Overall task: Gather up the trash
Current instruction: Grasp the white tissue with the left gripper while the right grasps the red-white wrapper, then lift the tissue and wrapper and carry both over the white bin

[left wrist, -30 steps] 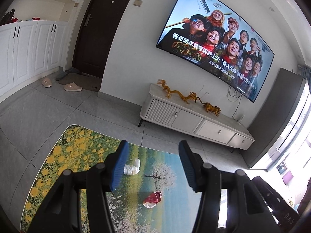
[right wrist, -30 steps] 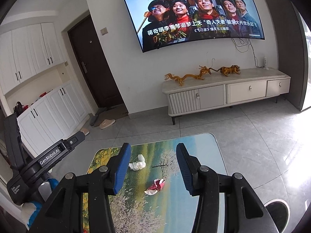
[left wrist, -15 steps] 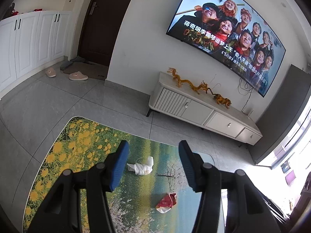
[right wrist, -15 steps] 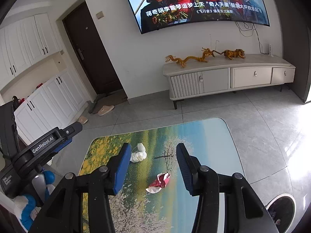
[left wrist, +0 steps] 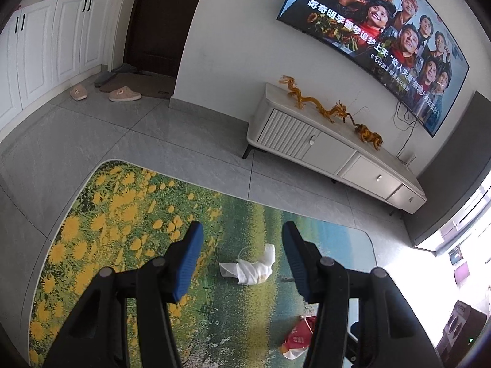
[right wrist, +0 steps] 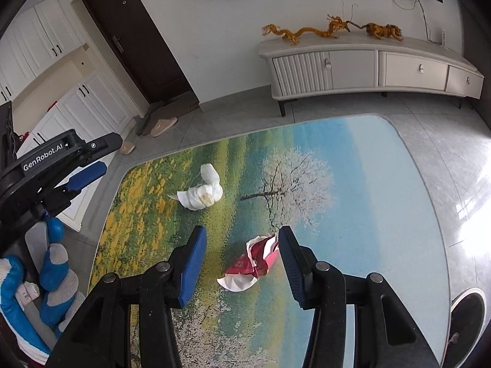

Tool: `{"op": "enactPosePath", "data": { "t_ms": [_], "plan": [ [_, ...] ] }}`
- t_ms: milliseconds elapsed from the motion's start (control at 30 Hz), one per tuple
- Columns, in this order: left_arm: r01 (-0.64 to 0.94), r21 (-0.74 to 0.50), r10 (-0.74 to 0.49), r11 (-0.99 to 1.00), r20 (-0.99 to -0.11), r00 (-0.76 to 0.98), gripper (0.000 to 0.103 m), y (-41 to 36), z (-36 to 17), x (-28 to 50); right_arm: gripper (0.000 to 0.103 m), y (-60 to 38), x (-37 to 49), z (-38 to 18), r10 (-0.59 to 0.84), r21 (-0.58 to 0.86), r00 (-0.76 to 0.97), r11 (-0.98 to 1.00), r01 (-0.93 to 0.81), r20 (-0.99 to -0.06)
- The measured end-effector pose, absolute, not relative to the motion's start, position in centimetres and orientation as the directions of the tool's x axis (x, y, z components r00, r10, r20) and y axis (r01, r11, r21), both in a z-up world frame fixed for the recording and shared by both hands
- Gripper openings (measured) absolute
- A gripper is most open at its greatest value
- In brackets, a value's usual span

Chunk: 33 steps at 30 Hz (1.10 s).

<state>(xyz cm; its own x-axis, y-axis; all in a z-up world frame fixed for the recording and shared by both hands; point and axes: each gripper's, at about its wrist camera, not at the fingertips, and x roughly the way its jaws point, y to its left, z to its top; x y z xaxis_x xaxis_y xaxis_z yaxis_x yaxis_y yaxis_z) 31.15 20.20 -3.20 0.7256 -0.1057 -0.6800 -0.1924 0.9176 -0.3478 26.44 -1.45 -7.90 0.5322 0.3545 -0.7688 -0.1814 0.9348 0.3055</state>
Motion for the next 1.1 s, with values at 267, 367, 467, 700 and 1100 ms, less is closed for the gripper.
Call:
{"op": "enactPosePath", "data": {
  "t_ms": [267,367,467,700,1100],
  "plan": [
    [-0.169,-0.278,-0.095,0.945,-0.732,0.675,0.051,17.0,-8.6,34.9,0.046,-1.3,28.3,-12.4,0.376,0.333,0.471,0.926,-0.176,-0.798],
    [-0.166,-0.245,-0.078,0.955,-0.750,0.657,0.051,15.9,-10.4,35.8,0.046,-1.6,28.4,-13.5,0.390,0.347,0.456,0.921,-0.180,-0.800],
    [-0.156,-0.214,-0.066,0.964,-0.763,0.643,0.051,14.9,-11.7,36.3,0.046,-1.8,28.3,-13.7,0.405,0.353,0.456,0.914,-0.198,-0.793],
    [-0.149,-0.175,-0.045,0.973,-0.781,0.623,0.052,14.2,-13.4,36.2,0.037,-1.9,27.3,-14.2,0.412,0.336,0.461,0.910,-0.241,-0.786],
    [-0.126,-0.220,-0.100,0.967,-0.787,0.609,0.019,13.8,-14.7,34.2,0.028,-2.0,25.0,-13.2,0.416,0.316,0.479,0.907,-0.277,-0.773]
  ]
}}
